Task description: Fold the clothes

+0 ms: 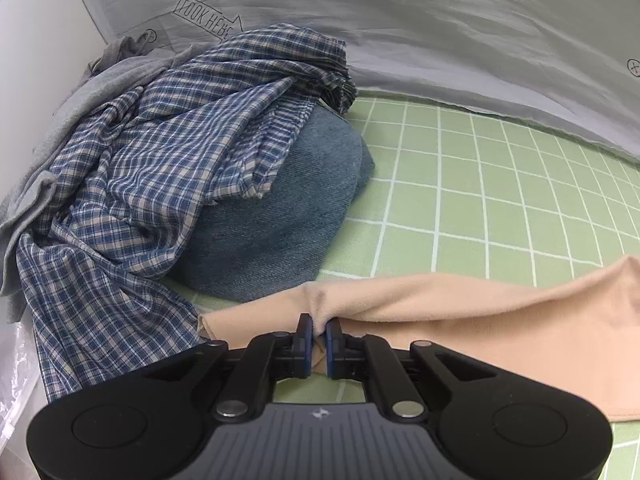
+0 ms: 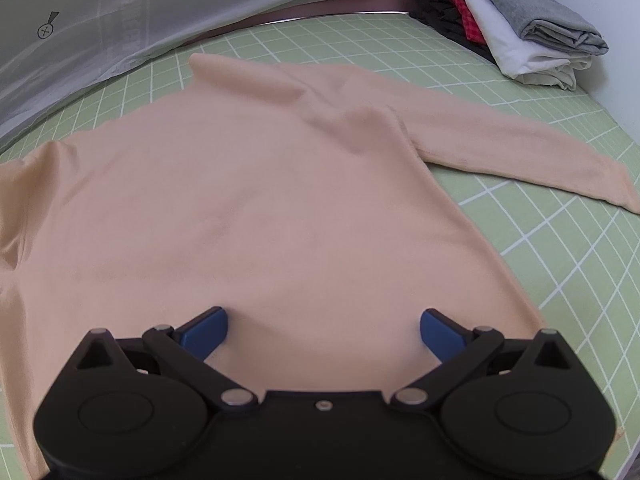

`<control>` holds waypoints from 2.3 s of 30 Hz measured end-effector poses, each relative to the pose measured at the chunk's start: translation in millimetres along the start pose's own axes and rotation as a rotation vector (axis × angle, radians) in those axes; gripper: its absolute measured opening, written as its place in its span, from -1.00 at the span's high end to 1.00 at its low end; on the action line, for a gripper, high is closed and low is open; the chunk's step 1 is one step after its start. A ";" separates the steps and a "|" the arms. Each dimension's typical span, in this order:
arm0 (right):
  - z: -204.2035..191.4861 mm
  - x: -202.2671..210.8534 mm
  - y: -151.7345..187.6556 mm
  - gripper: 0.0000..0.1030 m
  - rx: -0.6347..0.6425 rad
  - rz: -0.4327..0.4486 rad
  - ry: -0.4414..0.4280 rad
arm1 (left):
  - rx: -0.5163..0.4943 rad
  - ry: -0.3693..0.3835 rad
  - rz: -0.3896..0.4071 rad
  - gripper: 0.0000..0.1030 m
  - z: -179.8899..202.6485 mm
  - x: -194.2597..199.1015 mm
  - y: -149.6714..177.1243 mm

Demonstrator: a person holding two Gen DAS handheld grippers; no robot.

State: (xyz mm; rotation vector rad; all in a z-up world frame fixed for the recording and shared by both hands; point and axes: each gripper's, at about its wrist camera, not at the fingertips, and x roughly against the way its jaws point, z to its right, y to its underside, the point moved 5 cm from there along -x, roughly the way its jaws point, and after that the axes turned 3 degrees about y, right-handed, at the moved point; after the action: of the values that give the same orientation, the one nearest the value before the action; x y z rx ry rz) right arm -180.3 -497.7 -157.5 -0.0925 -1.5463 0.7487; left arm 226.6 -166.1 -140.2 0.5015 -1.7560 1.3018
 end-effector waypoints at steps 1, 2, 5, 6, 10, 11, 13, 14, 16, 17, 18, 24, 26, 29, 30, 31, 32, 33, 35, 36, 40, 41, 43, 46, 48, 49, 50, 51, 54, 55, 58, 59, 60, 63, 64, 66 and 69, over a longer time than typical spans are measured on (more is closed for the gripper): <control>0.0 0.1 0.1 -1.00 -0.001 0.001 0.000 | 0.013 0.015 -0.007 0.88 -2.8 2.8 3.1; -0.1 0.1 0.4 -1.00 -0.002 0.001 -0.001 | 0.026 0.030 -0.015 0.88 -5.6 6.3 6.5; -0.9 0.9 1.6 -1.00 -0.003 0.003 -0.002 | 0.074 0.063 -0.040 0.89 -13.9 23.4 22.8; -1.1 1.3 2.3 -1.00 -0.003 0.003 -0.004 | 0.085 0.070 -0.046 0.89 -16.1 31.1 30.1; -1.8 5.3 8.1 -1.00 0.013 0.003 -0.025 | 0.110 0.103 -0.075 0.89 -17.6 63.8 64.0; -2.3 6.7 10.2 -1.00 0.022 0.003 -0.033 | 0.115 0.119 -0.086 0.89 -16.1 70.8 72.7; -3.1 9.6 14.7 -1.00 0.041 0.001 -0.047 | 0.128 0.154 -0.113 0.89 -11.7 82.7 91.4; -3.3 11.1 17.1 -1.00 0.052 -0.002 -0.055 | 0.135 0.172 -0.127 0.89 -9.4 88.6 101.1; -3.0 13.8 21.5 -1.00 0.079 -0.010 -0.072 | 0.143 0.194 -0.150 0.89 -5.0 100.7 120.5; -2.8 15.3 23.8 -1.00 0.093 -0.015 -0.081 | 0.143 0.200 -0.156 0.89 -3.2 107.2 128.9; -2.6 16.8 26.2 -1.00 0.108 -0.019 -0.089 | 0.143 0.206 -0.161 0.89 -1.4 113.4 136.0; -0.5 26.9 42.6 -1.00 0.188 -0.034 -0.135 | 0.204 0.277 -0.188 0.89 5.7 140.4 172.5; 0.0 29.7 47.1 -1.00 0.211 -0.038 -0.146 | 0.218 0.300 -0.199 0.89 8.5 147.4 184.0; 0.8 34.5 54.0 -1.00 0.243 -0.042 -0.163 | 0.236 0.348 -0.219 0.89 14.1 158.7 200.5; 1.5 36.7 57.2 -1.00 0.253 -0.042 -0.168 | 0.245 0.369 -0.228 0.89 16.0 161.2 205.6; 2.5 38.7 60.2 -1.00 0.262 -0.042 -0.173 | 0.257 0.388 -0.236 0.89 17.5 163.4 210.3; 4.0 40.4 62.9 -1.00 0.268 -0.041 -0.176 | 0.267 0.406 -0.244 0.89 18.6 165.0 214.4; 5.4 42.1 65.5 -1.00 0.273 -0.040 -0.180 | 0.275 0.425 -0.251 0.89 19.9 166.5 218.4; 8.1 45.5 70.1 -1.00 0.281 -0.040 -0.185 | 0.284 0.432 -0.258 0.88 20.2 168.0 224.9; 9.8 47.0 72.3 -1.00 0.283 -0.039 -0.186 | 0.288 0.423 -0.259 0.88 19.0 168.1 227.2; 19.3 51.4 79.7 -1.00 0.280 -0.032 -0.191 | 0.334 0.372 -0.254 0.80 5.0 165.4 230.3; 21.9 52.5 80.9 -1.00 0.273 -0.032 -0.193 | 0.355 0.365 -0.251 0.78 0.6 164.3 229.7; 27.2 54.9 83.6 -1.00 0.259 -0.033 -0.195 | 0.392 0.351 -0.245 0.77 -8.1 162.4 228.3; 32.3 58.1 91.8 -1.00 0.266 -0.040 -0.178 | 0.414 0.328 -0.226 0.70 -21.3 161.2 225.0; 35.9 59.6 95.1 -1.00 0.252 -0.043 -0.177 | 0.418 0.301 -0.211 0.69 -28.9 159.2 221.2; 36.4 59.8 96.0 -1.00 0.248 -0.043 -0.174 | 0.422 0.284 -0.203 0.68 -33.2 158.3 219.2; 36.9 60.0 96.9 -1.00 0.243 -0.044 -0.170 | 0.429 0.265 -0.196 0.66 -37.7 157.4 217.5; 37.2 60.4 97.9 -1.00 0.239 -0.045 -0.167 | 0.437 0.246 -0.188 0.66 -42.0 156.3 215.8; 37.9 61.9 101.8 -1.00 0.232 -0.046 -0.159 | 0.440 0.200 -0.188 0.63 -51.6 151.1 214.1; 37.9 62.5 102.9 -1.00 0.228 -0.047 -0.157 | 0.428 0.189 -0.192 0.60 -53.7 149.8 214.3; 38.0 64.2 106.1 -1.00 0.214 -0.049 -0.147 | 0.371 0.178 -0.208 0.33 -52.6 146.4 216.9; 38.2 64.7 107.0 -1.00 0.209 -0.050 -0.143 | 0.365 0.187 -0.213 0.31 -51.9 144.7 218.7; 38.4 65.2 107.8 -1.00 0.203 -0.050 -0.139 | 0.363 0.200 -0.220 0.31 -51.5 142.7 221.4; 37.9 66.9 110.5 -1.00 0.189 -0.053 -0.129 | 0.356 0.238 -0.231 0.92 -51.1 140.7 225.3; 37.7 67.5 111.4 -1.00 0.185 -0.054 -0.126 | 0.352 0.249 -0.232 0.91 -51.1 141.0 226.0; 37.0 68.4 112.8 -1.00 0.179 -0.058 -0.121 | 0.358 0.260 -0.232 0.91 -54.0 143.2 227.2; 36.6 69.2 113.9 -1.00 0.176 -0.062 -0.117 | 0.396 0.266 -0.245 0.91 -62.5 145.9 230.8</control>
State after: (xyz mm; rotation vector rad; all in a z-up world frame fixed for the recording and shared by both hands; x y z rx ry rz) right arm -266.6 -389.9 -152.6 0.1311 -1.5792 0.8491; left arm 2.3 1.6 -145.1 0.7046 -1.1815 1.4674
